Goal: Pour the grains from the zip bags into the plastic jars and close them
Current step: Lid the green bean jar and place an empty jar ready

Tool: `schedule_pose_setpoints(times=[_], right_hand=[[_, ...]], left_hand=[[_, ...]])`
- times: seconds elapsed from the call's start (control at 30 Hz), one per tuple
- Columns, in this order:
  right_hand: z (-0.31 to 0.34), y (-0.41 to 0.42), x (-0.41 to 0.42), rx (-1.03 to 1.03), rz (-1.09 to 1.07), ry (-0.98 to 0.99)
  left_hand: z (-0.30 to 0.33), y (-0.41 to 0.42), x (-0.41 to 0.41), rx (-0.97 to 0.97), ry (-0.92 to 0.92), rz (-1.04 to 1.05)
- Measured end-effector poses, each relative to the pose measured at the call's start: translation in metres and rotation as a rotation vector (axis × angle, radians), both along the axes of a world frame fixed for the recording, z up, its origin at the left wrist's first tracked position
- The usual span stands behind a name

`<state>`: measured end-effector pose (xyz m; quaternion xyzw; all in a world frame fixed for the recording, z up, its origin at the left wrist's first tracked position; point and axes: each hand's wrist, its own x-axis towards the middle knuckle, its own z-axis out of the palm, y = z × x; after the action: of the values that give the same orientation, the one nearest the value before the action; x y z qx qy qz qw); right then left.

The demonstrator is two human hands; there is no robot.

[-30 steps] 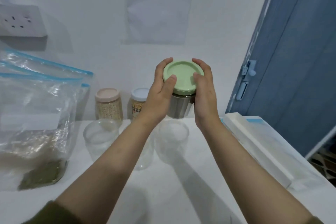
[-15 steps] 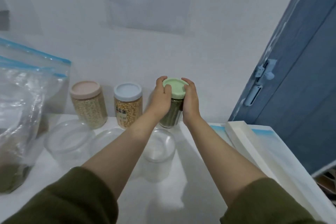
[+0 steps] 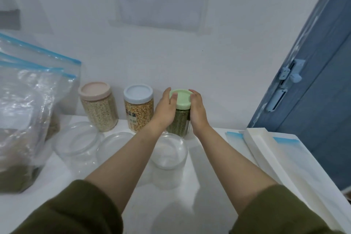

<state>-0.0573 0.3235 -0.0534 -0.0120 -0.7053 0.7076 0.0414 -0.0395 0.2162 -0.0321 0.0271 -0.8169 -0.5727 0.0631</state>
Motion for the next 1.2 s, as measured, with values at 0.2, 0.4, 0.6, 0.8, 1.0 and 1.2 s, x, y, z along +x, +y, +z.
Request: schedule_pose_setpoints(times=[0.2, 0.4, 0.6, 0.8, 1.0, 1.2], right_hand=[[0.017, 0.010, 0.038, 0.025, -0.111, -0.044], [0.001, 0.011, 0.135, 0.018, -0.048, -0.028], [-0.019, -0.004, 0.186, 0.086, -0.005, -0.039], [-0.028, -0.006, 0.233, 0.069, -0.106, -0.039], [-0.036, -0.038, 0.299, 0.009, -0.083, -0.056], [-0.047, -0.088, 0.336, 0.042, -0.065, 0.011]], left_hand=[[0.023, -0.006, 0.054, -0.060, 0.028, -0.071], [0.002, -0.018, 0.120, -0.358, 0.035, -0.093], [-0.015, -0.021, 0.156, -0.475, 0.025, -0.141], [-0.028, -0.031, 0.204, -0.279, 0.111, -0.137], [-0.051, -0.064, 0.272, 0.048, 0.043, -0.058], [-0.060, -0.115, 0.309, 0.262, -0.036, -0.043]])
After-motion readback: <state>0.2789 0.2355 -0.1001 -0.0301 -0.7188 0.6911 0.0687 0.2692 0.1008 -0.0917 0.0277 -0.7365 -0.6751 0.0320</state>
